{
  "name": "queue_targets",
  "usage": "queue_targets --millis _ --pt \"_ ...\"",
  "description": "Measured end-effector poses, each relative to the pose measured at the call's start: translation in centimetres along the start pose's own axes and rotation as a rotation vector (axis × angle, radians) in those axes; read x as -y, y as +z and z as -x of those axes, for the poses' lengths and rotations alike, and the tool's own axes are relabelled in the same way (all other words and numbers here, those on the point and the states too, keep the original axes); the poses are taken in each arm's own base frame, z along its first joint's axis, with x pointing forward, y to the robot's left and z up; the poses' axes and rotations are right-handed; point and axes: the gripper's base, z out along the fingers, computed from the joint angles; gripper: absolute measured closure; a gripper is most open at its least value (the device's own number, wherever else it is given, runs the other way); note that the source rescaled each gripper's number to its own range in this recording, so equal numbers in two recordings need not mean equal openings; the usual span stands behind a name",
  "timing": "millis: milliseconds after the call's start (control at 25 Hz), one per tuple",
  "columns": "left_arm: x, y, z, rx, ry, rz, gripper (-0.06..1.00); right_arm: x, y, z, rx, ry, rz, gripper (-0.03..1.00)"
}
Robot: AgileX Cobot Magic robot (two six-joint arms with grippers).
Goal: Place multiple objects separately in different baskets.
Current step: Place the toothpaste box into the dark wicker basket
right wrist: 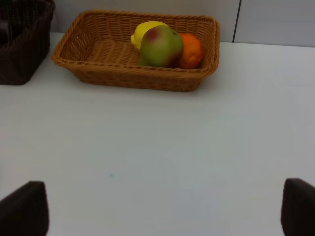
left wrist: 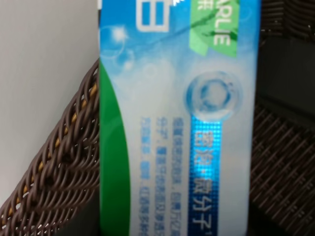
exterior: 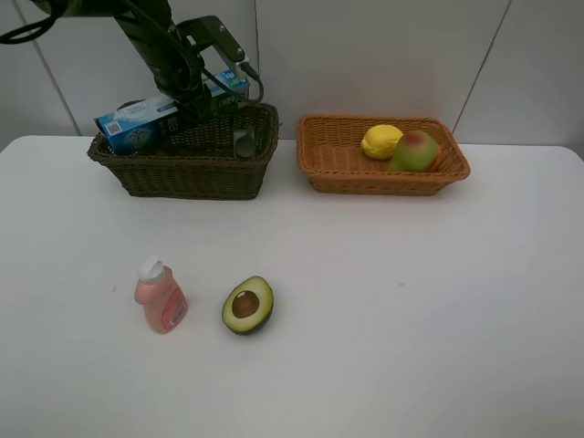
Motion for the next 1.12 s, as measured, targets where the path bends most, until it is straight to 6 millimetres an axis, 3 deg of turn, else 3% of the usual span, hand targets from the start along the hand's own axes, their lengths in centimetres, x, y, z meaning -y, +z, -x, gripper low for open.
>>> queue_targets --millis 360,440,600,680,1120 --pt "0.03 -0.06 0.14 0.011 0.007 -0.007 0.4 0.0 0.0 0.0 0.0 0.0 0.0 -0.03" --pt "0.04 0.04 0.1 0.008 0.027 -0.006 0.31 0.0 0.0 0.0 0.0 0.0 0.0 -0.03" --pt "0.15 0.55 -0.1 -0.004 0.069 -0.009 0.04 0.0 0.0 0.0 0.0 0.0 0.0 -0.03" --pt "0.17 0.55 -0.1 -0.004 0.09 -0.011 -0.01 0.0 0.0 0.0 0.0 0.0 0.0 -0.03" --pt "0.48 0.48 -0.05 0.003 0.12 -0.046 -0.03 0.0 0.0 0.0 0.0 0.0 0.0 -0.03"
